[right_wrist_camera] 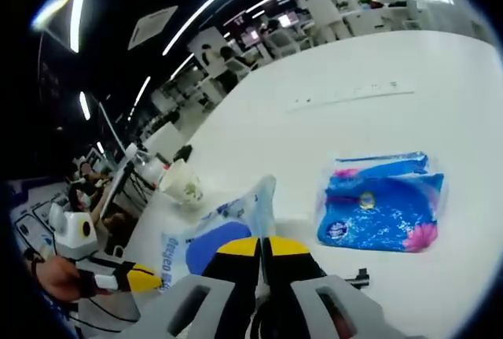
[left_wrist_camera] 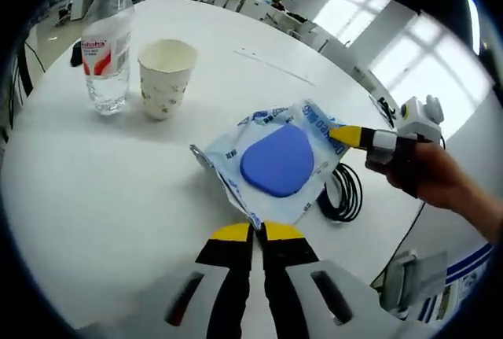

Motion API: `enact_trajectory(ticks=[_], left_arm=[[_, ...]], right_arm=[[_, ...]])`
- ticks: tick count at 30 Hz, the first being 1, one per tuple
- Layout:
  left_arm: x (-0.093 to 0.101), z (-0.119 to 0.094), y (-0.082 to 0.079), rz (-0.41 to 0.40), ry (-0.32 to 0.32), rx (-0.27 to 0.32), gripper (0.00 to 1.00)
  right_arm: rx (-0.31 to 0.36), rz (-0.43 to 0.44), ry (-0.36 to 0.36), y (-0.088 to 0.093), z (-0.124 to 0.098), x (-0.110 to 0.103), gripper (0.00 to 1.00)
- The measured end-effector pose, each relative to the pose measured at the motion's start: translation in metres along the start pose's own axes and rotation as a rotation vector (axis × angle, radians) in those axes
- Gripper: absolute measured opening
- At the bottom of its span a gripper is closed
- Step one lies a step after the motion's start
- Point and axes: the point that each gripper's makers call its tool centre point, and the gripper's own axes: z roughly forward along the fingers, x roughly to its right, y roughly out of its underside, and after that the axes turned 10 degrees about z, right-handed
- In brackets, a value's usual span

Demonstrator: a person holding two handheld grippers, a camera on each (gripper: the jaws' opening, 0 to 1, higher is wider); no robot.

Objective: Arrange the tabletop items into an orderly group along one side of the table until the central work area is clear of visible clutter.

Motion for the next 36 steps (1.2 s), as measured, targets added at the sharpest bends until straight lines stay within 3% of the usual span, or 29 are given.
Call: enact_trajectory(ticks=[9, 21, 27, 36], left_arm=[[0.001, 0.016, -0.013, 0.004, 0.008, -0.002, 0.01], [-0.011, 0.032, -0.030, -0.009, 0.007, 0.011, 0.00], [-0.018, 0.041, -0.040, -0.015, 0.004, 0.017, 0.00], [-0.035, 0.048, -0.052, -0.093, -0.009, 0.061, 0.00]], right_arm=[[0.052, 0.011, 0.039, -0.020, 0.014, 0.013, 0.00], [0.098, 0.049, 0.109, -0.029, 0.008, 0.038, 0.00], [0.106, 0.059, 0.126, -0.026, 0.001, 0.043, 0.00], [0.109, 0.075, 0.136, -0.015, -0.001, 0.041, 0.00]])
